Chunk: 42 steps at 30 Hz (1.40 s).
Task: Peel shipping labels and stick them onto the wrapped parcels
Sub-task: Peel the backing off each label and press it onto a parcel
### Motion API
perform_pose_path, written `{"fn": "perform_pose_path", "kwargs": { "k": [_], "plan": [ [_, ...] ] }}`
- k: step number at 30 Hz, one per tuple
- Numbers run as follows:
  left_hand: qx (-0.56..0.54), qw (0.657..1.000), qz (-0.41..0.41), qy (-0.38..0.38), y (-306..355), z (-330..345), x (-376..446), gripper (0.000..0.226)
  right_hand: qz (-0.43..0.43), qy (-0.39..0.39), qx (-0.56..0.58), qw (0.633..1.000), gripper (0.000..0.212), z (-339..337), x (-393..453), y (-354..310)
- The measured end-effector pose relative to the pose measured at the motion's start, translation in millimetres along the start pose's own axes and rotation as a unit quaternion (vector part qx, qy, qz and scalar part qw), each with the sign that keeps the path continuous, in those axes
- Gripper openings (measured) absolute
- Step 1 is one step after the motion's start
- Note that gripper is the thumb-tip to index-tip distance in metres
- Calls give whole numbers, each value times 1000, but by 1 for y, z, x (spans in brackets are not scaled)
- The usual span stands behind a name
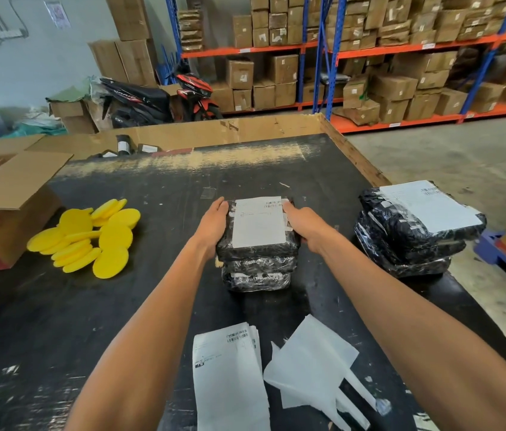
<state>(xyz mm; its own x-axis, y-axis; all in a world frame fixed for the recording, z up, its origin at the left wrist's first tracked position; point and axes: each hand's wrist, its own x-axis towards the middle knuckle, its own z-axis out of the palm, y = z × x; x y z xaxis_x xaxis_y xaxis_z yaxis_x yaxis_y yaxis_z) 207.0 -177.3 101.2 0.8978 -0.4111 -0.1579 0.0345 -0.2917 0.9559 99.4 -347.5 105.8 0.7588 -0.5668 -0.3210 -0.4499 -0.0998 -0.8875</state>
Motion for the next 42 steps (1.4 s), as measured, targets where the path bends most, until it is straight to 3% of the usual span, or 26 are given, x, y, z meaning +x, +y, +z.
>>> {"fn": "perform_pose_path", "kwargs": {
  "k": [2, 4, 7, 10, 14, 15, 19, 21, 23, 26, 28, 32, 37, 41, 42],
  "plan": [
    [-19, 999, 15, 35, -6, 2, -2, 46, -15, 20, 60, 998, 65, 8, -3, -5],
    [-75, 995, 27, 59, -14, 0, -4, 42, -61, 37, 101, 992, 46, 17, -15, -12],
    [-150, 983, 39, 99, -21, -4, -14, 36, -113, 6, 110, 987, 35, 25, -31, -18],
    [-173, 980, 29, 98, -17, -3, -21, 36, -111, -28, 116, 987, 55, 25, -33, -14],
    [-168, 985, -2, 30, -6, -5, -19, 40, -11, -71, 231, 970, 106, 14, -22, 8],
    [-206, 978, -19, 9, -3, -4, -20, 42, 7, -78, 265, 961, 110, 9, -19, 14],
    [-296, 954, -16, -29, 2, 19, -32, 49, 31, -65, 346, 936, 42, -24, -32, 23],
    [-204, 978, 11, -29, -7, 40, -46, 42, 17, -73, 361, 929, 41, -48, -39, 33],
    [36, 993, 113, -21, -20, 53, -55, 38, 8, -89, 366, 926, 40, -70, -46, 49],
    [322, 896, 304, -29, -39, 64, -52, 30, 23, -86, 366, 926, 37, -100, -62, 85],
    [415, 847, 332, 5, -48, 66, -46, 35, 44, -89, 372, 923, 47, -111, -71, 110],
    [454, 844, 280, 51, -48, 82, -56, 41, 69, -87, 398, 911, 43, -143, -95, 152],
    [471, 861, 187, 56, -36, 98, -70, 45, 95, -65, 348, 930, 30, -202, -125, 197],
    [497, 853, 141, 78, -35, 119, -93, 51, 101, -30, 307, 946, 54, -247, -135, 228],
    [495, 852, 143, 87, -37, 122, -98, 51, 98, -26, 310, 945, 51, -255, -135, 231]
  ]
}}
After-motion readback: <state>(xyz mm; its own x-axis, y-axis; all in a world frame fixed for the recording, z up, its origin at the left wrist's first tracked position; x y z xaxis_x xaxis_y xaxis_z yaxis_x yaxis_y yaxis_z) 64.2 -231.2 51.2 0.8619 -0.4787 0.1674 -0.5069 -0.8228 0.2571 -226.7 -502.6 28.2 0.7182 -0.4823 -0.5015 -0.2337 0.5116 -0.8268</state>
